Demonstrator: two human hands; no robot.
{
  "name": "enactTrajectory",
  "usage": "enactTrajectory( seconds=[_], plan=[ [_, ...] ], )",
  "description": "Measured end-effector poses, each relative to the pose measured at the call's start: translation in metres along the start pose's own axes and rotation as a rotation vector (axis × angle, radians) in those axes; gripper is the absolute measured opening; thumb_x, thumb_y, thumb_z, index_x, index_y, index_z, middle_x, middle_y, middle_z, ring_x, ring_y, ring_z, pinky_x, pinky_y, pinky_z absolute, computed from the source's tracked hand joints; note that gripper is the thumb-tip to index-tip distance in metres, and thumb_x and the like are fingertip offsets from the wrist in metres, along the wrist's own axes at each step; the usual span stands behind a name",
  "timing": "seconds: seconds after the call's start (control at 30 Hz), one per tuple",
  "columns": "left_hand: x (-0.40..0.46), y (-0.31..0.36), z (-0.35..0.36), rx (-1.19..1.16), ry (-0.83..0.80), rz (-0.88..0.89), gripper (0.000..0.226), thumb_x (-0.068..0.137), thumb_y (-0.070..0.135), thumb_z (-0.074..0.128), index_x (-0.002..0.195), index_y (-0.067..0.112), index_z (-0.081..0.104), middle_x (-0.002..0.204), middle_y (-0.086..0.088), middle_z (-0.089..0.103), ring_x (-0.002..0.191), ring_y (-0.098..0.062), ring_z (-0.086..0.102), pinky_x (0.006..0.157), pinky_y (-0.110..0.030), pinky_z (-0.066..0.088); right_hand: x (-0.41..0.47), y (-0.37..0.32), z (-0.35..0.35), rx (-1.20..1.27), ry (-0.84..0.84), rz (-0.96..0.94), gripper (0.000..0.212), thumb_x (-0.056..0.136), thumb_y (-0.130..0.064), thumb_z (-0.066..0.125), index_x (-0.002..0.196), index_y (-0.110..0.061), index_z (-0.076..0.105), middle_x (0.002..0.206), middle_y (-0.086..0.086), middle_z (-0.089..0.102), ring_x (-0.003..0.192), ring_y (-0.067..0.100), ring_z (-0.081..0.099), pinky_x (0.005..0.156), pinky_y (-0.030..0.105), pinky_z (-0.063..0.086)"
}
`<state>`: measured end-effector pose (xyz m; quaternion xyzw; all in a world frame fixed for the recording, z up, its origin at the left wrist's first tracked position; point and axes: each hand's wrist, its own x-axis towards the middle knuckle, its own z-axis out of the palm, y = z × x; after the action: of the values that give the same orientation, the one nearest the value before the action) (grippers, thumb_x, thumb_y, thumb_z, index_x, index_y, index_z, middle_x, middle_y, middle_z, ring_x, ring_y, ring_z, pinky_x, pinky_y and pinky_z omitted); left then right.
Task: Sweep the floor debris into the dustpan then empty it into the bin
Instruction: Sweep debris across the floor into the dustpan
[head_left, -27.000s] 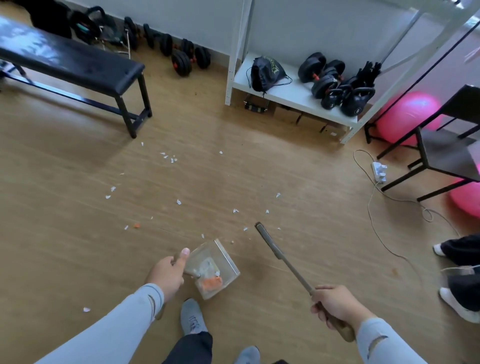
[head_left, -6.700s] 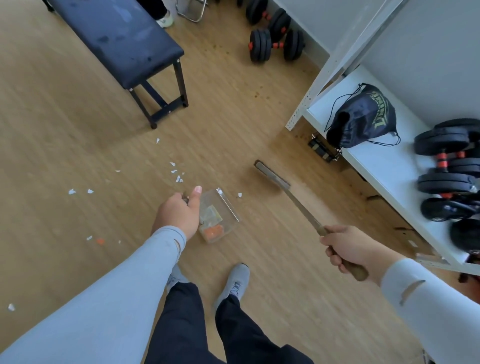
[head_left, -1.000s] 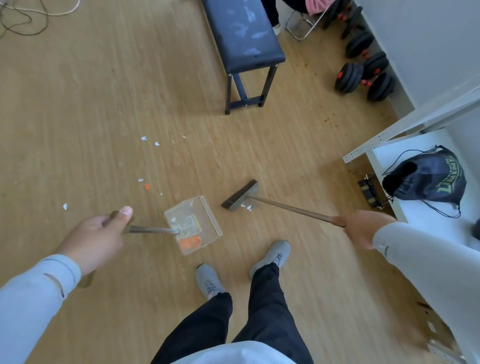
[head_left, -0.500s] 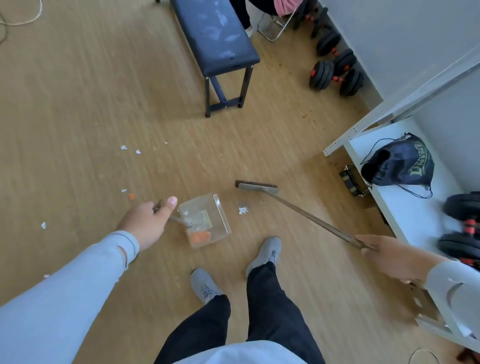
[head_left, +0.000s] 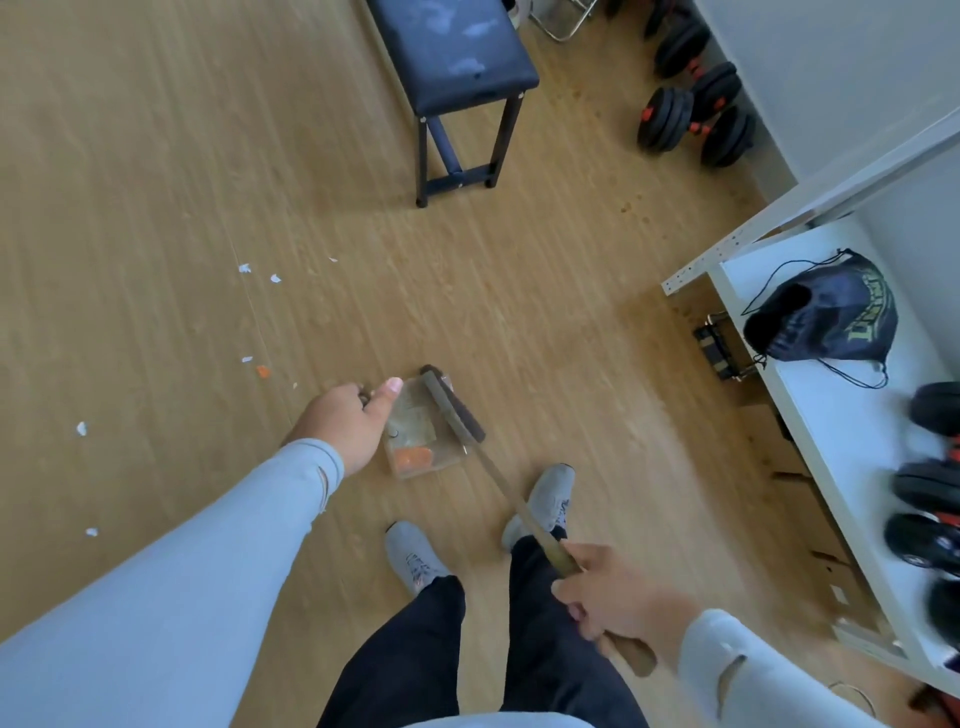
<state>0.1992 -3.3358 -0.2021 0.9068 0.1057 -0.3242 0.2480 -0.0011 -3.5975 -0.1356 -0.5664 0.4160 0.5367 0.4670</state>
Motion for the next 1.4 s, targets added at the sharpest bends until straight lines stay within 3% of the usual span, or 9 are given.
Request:
enactTrajectory(
  seconds=[0.17, 0.4, 0.5, 0.63, 0.87, 1.0, 1.13, 1.23, 1.4],
  plan=[
    [0.005, 0.004, -0.004, -0.013, -0.005, 0.021, 0.079, 0.095, 0.076, 0.036, 0.131, 0.011, 0.064, 0.122, -0.010, 0.070, 0.108, -0.034, 0.065, 0.093, -0.044, 0.051, -0.061, 0.011, -0.064, 0.087, 0.096, -0.005, 0.044, 0.096, -0.002, 0.058, 0.127, -0.031, 0.060, 0.065, 0.010, 0.045, 0.046, 0.018, 0.032, 0.041, 0.027, 0.030],
    [0.008, 0.001, -0.004, -0.022, 0.004, 0.011, 0.080, 0.095, 0.077, 0.037, 0.131, 0.011, 0.063, 0.126, -0.008, 0.069, 0.110, -0.033, 0.065, 0.086, -0.040, 0.047, -0.010, -0.021, -0.056, -0.261, 0.439, -0.030, 0.026, 0.096, -0.005, 0.050, 0.116, -0.022, 0.054, 0.068, 0.010, 0.059, 0.047, 0.022, 0.051, 0.044, 0.027, 0.043],
    [0.009, 0.001, -0.003, -0.022, 0.010, 0.019, 0.083, 0.094, 0.078, 0.036, 0.136, 0.010, 0.061, 0.131, -0.008, 0.067, 0.116, -0.034, 0.063, 0.090, -0.041, 0.046, 0.022, -0.035, -0.018, -0.350, 0.366, -0.045, 0.017, 0.090, 0.001, 0.044, 0.100, -0.010, 0.052, 0.058, 0.004, 0.059, 0.041, 0.020, 0.053, 0.040, 0.021, 0.040],
    [0.012, -0.002, -0.001, -0.015, 0.017, 0.027, 0.086, 0.093, 0.079, 0.036, 0.131, 0.006, 0.062, 0.126, -0.011, 0.069, 0.112, -0.035, 0.064, 0.087, -0.042, 0.046, 0.024, -0.030, 0.013, -0.007, 0.128, 0.002, 0.014, 0.091, -0.002, 0.049, 0.099, -0.013, 0.053, 0.060, 0.005, 0.049, 0.043, 0.017, 0.042, 0.044, 0.025, 0.036],
    [0.002, -0.007, -0.001, -0.036, 0.009, 0.027, 0.088, 0.094, 0.079, 0.035, 0.147, 0.010, 0.052, 0.140, -0.008, 0.063, 0.124, -0.033, 0.060, 0.086, -0.038, 0.039, -0.041, 0.002, -0.056, 0.395, 0.049, 0.003, 0.033, 0.099, -0.003, 0.058, 0.127, -0.018, 0.066, 0.070, 0.009, 0.049, 0.050, 0.014, 0.034, 0.038, 0.023, 0.031],
    [-0.012, -0.022, -0.011, -0.047, -0.039, 0.020, 0.085, 0.094, 0.079, 0.036, 0.144, 0.013, 0.055, 0.140, -0.007, 0.063, 0.123, -0.033, 0.060, 0.095, -0.043, 0.045, -0.048, 0.007, -0.048, 0.338, 0.161, -0.025, 0.035, 0.098, -0.002, 0.057, 0.126, -0.022, 0.063, 0.067, 0.009, 0.049, 0.047, 0.015, 0.037, 0.039, 0.023, 0.035],
    [-0.032, -0.043, -0.019, -0.032, -0.064, 0.053, 0.072, 0.094, 0.077, 0.038, 0.118, 0.016, 0.064, 0.117, -0.007, 0.070, 0.093, -0.024, 0.062, 0.081, -0.038, 0.045, -0.033, -0.004, -0.026, 0.048, 0.310, -0.039, 0.031, 0.094, 0.000, 0.048, 0.122, -0.011, 0.056, 0.062, 0.011, 0.049, 0.045, 0.019, 0.041, 0.044, 0.026, 0.040],
    [-0.045, -0.056, -0.018, 0.013, -0.083, 0.052, 0.075, 0.094, 0.077, 0.037, 0.128, 0.016, 0.064, 0.112, -0.002, 0.069, 0.095, -0.023, 0.063, 0.080, -0.036, 0.046, -0.014, -0.008, -0.007, -0.138, 0.363, -0.083, 0.016, 0.093, 0.000, 0.046, 0.107, 0.000, 0.054, 0.064, 0.010, 0.052, 0.049, 0.021, 0.048, 0.050, 0.031, 0.046],
    [-0.054, -0.069, -0.007, 0.041, -0.074, -0.019, 0.073, 0.095, 0.076, 0.035, 0.123, 0.015, 0.065, 0.117, -0.003, 0.071, 0.094, -0.023, 0.064, 0.082, -0.038, 0.048, 0.013, -0.002, 0.039, -0.122, 0.264, -0.048, 0.011, 0.093, -0.004, 0.049, 0.103, -0.009, 0.050, 0.070, 0.006, 0.049, 0.056, 0.018, 0.046, 0.054, 0.030, 0.044]
  ],
)
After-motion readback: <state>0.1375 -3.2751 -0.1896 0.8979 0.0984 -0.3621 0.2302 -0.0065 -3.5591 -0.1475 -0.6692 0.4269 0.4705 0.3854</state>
